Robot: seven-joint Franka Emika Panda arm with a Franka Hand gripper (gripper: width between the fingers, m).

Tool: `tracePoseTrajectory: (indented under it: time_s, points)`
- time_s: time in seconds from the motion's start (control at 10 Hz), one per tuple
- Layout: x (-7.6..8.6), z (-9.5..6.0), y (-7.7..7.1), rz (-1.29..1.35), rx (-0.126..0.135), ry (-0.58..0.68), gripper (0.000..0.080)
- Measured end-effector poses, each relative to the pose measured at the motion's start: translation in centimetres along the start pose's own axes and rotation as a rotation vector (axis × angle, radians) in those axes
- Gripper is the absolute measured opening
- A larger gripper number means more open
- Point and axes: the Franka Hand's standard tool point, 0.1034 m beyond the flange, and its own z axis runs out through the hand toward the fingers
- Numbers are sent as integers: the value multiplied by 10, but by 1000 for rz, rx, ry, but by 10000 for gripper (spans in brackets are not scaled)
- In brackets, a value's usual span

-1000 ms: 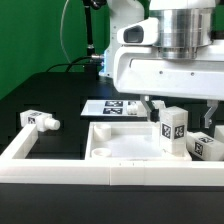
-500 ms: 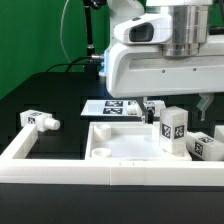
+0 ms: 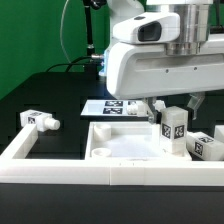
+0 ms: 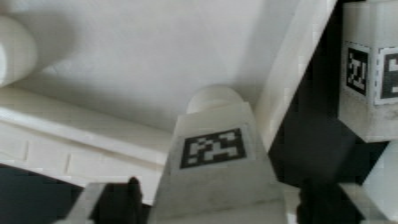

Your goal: Assemble one leg

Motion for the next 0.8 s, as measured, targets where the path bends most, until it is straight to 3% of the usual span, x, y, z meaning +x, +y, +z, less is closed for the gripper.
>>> tracePoseTrajectory:
  time_s: [0.1,0.3,0.8]
  points:
    - [0,0,0,14,0,-1,286]
    - [0,1,-1,103,5,0,286]
    - [0,2,-5,778,35,-4,287]
